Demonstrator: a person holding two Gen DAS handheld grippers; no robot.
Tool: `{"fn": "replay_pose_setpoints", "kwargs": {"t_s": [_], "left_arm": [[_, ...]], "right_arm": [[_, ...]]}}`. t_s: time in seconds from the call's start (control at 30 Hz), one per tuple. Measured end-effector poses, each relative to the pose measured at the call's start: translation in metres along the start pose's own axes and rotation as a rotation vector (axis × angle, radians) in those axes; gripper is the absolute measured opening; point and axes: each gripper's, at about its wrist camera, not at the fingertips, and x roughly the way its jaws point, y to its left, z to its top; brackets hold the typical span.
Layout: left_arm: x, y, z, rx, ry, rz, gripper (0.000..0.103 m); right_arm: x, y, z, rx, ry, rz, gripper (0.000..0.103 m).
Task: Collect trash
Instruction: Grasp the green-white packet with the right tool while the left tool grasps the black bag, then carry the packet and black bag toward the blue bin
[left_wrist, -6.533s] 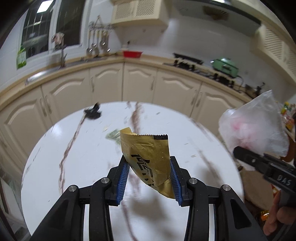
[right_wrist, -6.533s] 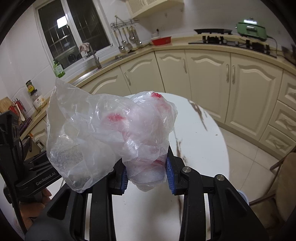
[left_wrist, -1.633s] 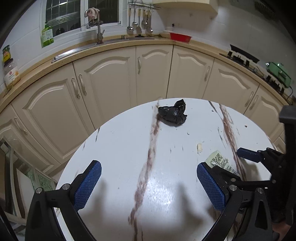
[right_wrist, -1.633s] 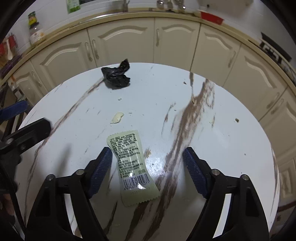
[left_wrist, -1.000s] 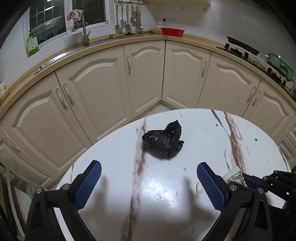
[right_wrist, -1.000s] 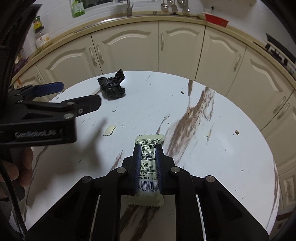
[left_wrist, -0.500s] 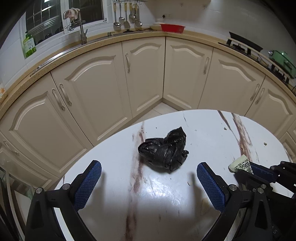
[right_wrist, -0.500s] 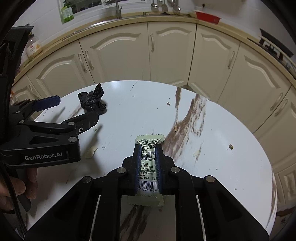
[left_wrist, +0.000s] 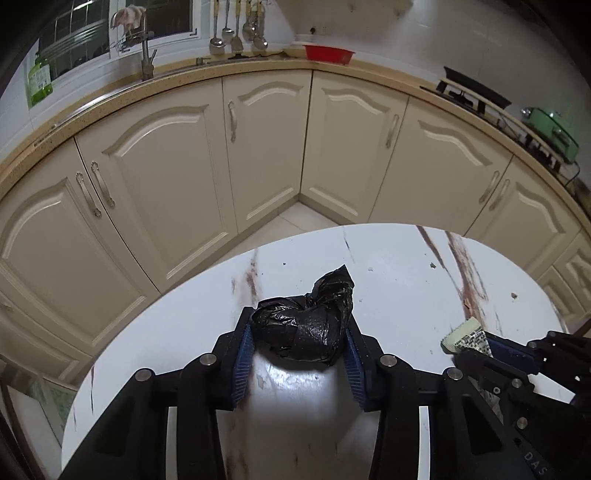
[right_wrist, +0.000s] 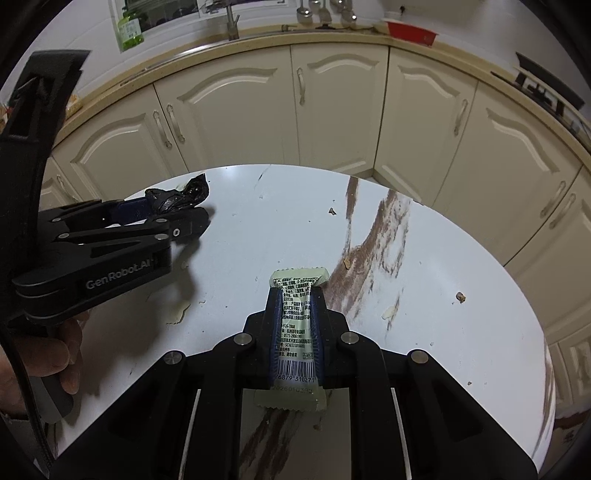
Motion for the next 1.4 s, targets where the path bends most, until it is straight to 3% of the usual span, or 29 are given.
{"fn": "replay_pose_setpoints", "kwargs": {"t_s": [0.3, 0.67, 1.03, 1.4], "left_arm": [[-0.039, 0.008, -0.011, -0.019, -0.045, -0.003, 0.039], [-0.139, -0.018, -0.076, 0.0, -0.112, -0.039, 0.04], [-0.257, -0.071, -0.16, 0.057, -0.211, -0.109, 0.04], [-0.339, -0.145, -0.229, 0.165, -0.272, -0.202, 0.04]], "right_arm": [[-0.014, -0.007, -0.016, 0.052, -0.005, 0.034, 0.014], [-0.083, -0.001, -0.046, 0.095, -0.085, 0.042, 0.014], [-0.18, 0.008, -0.097, 0.121, -0.203, 0.024, 0.014], [-0.272, -0.022, -0.172, 0.208, -0.305, -0.037, 0.014]]}}
